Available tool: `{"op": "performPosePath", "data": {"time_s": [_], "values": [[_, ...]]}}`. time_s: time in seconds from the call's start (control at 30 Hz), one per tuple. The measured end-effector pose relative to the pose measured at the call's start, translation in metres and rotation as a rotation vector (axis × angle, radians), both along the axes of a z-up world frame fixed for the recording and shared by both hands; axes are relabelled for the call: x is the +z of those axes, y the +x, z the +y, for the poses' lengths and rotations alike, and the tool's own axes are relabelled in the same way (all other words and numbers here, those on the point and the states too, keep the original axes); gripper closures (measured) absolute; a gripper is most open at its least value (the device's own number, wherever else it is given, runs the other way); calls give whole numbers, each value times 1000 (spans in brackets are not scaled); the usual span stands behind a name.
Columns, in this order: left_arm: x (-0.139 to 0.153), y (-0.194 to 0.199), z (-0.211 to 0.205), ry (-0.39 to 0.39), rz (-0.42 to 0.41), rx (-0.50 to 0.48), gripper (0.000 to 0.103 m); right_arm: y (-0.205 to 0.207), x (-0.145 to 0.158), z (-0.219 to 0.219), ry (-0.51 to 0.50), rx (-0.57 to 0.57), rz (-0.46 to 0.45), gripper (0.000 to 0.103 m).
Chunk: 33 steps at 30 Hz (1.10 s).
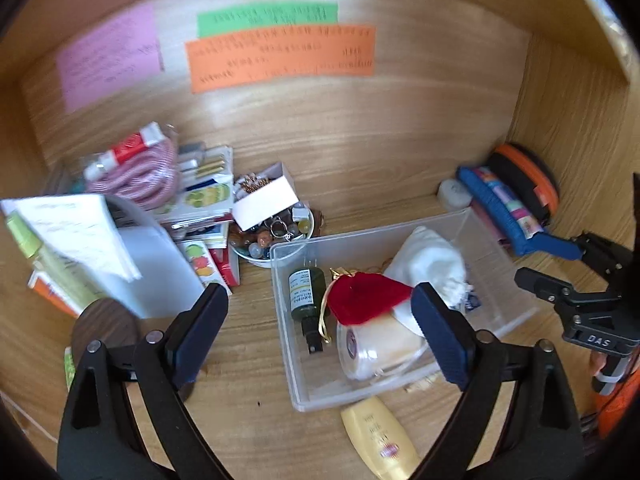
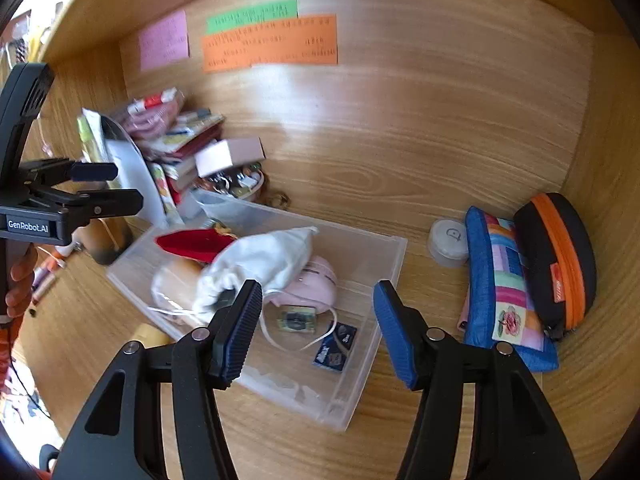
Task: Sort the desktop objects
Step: 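Move both tools back toward the yellow sunscreen tube and seashell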
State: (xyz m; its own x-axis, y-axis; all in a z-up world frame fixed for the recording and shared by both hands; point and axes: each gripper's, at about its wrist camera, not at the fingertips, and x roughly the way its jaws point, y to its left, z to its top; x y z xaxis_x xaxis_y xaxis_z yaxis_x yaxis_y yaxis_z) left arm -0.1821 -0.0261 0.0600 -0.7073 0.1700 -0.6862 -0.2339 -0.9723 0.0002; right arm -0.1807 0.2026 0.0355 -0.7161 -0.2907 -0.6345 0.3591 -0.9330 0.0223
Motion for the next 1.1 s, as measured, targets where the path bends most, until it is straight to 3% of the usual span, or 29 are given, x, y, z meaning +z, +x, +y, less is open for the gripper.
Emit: {"op": "performPosePath", "data": {"time_s": [0.2,0.47,0.77,1.1], "values": [[13,41,-9,3,43,14,4,31,15,-4,-21,10,43,49],[-6,75,-10,-11,-1,6,4,62,12,-12,-53,52,36,49],[-61,93,1,-45,-108,-14,4,82,-14,-24,-32,81,-14,49],[-116,84,12,-19,-239,-44,4,87,-43,-34,-19,123,-93,49]]}}
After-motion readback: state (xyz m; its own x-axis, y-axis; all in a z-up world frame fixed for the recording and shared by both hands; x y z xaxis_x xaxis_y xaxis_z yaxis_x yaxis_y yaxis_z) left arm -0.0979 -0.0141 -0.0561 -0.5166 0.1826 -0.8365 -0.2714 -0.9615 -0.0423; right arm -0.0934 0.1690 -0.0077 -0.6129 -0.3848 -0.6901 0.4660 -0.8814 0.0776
